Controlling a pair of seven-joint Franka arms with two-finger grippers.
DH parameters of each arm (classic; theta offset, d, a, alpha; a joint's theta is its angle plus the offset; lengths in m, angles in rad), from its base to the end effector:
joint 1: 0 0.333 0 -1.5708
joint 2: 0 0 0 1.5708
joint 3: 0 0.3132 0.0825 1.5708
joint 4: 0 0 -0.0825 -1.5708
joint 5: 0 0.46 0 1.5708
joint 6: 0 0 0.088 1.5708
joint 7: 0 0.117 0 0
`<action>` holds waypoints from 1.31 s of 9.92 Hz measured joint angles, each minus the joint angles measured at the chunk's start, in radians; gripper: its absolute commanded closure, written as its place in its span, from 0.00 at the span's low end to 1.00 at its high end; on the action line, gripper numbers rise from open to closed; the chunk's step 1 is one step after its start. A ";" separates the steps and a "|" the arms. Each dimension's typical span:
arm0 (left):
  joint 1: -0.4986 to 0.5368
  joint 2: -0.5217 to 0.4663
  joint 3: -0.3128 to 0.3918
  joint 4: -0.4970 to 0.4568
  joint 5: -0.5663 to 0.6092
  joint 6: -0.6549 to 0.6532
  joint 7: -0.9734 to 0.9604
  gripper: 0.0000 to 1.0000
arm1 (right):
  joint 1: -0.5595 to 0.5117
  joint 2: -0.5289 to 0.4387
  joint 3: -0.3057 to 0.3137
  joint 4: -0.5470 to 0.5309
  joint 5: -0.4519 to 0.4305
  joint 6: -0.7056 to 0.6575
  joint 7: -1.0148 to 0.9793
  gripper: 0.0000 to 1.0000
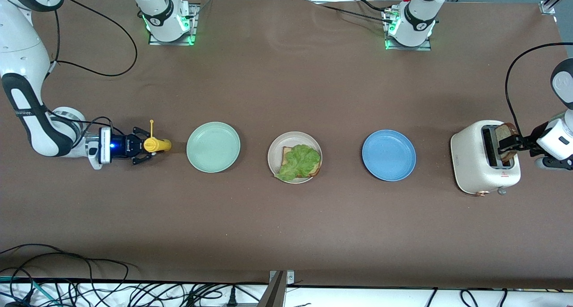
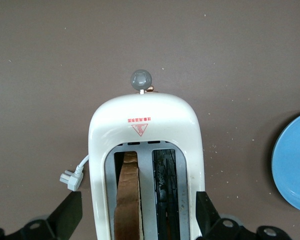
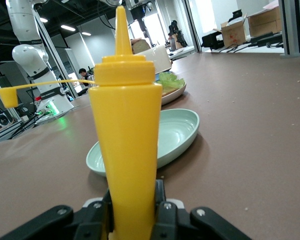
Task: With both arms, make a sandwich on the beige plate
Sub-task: 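Lift the mustard bottle with the right gripper over the beige plate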
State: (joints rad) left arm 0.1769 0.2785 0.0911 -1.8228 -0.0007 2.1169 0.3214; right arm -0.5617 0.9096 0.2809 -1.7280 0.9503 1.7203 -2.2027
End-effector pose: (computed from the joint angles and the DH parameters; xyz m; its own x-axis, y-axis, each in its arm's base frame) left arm 0.6696 0.1813 0.3350 0.9984 -0.0568 0.0081 -0.0566 -0.9980 -0.0284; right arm 0.6123 -0.0798 0.0152 0.3473 0.2374 0.9072 0.9357 -0.0236 -0.3521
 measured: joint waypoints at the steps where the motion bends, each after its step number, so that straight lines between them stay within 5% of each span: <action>1: 0.000 0.000 0.000 0.000 0.000 0.000 0.000 0.00 | 0.019 -0.006 0.005 0.010 0.002 0.027 0.029 1.00; 8: 0.000 0.000 0.000 -0.001 0.000 0.000 0.000 0.00 | 0.192 -0.225 0.032 0.042 -0.036 0.256 0.323 1.00; 13: 0.000 0.000 0.000 -0.003 0.000 0.000 0.000 0.00 | 0.426 -0.259 0.032 0.147 -0.397 0.569 0.731 1.00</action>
State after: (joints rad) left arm 0.1772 0.2782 0.0909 -1.8256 -0.0007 2.1169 0.3213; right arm -0.1362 0.6503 0.3127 -1.5805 0.5537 2.2893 -1.4715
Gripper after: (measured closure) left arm 0.000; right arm 0.881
